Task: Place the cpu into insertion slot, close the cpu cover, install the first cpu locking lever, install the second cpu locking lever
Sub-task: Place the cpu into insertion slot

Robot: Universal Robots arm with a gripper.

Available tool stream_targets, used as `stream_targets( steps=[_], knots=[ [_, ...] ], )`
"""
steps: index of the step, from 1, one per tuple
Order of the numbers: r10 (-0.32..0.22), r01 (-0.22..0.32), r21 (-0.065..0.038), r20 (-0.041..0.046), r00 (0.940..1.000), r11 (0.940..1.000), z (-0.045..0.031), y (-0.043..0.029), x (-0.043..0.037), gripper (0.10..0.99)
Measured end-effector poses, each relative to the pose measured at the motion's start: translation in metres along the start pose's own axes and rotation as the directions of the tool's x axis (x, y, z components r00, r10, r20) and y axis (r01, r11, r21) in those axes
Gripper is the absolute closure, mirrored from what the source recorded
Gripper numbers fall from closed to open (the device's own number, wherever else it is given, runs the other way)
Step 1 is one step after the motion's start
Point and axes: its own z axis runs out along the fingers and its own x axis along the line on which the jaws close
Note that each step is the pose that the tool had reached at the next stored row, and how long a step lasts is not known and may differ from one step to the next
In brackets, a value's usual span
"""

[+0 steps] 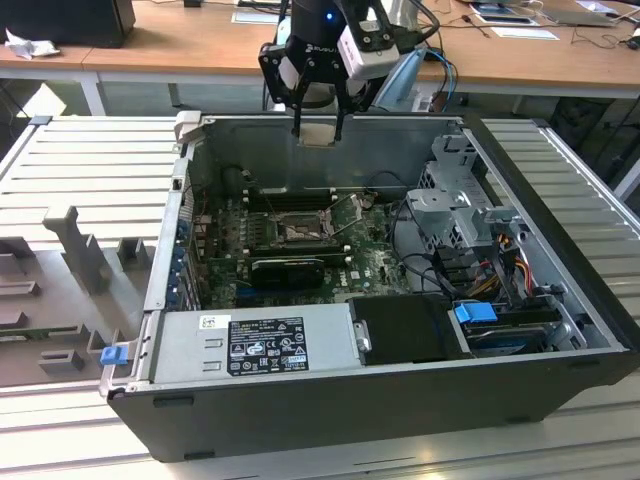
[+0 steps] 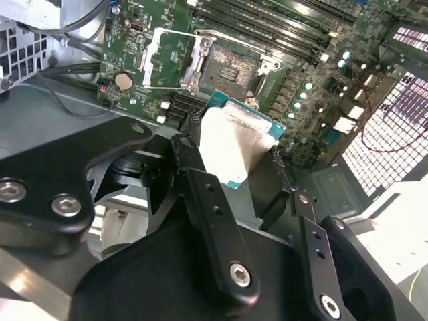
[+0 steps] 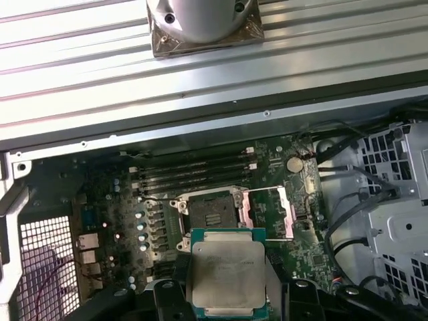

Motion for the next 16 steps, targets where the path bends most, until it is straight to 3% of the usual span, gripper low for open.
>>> stream_targets(
  steps=[16],
  knots=[
    [0.095,-0.095,-0.002,0.0084,0.9954,0.9955,0.0,0.0,0.0,0.557]
  ],
)
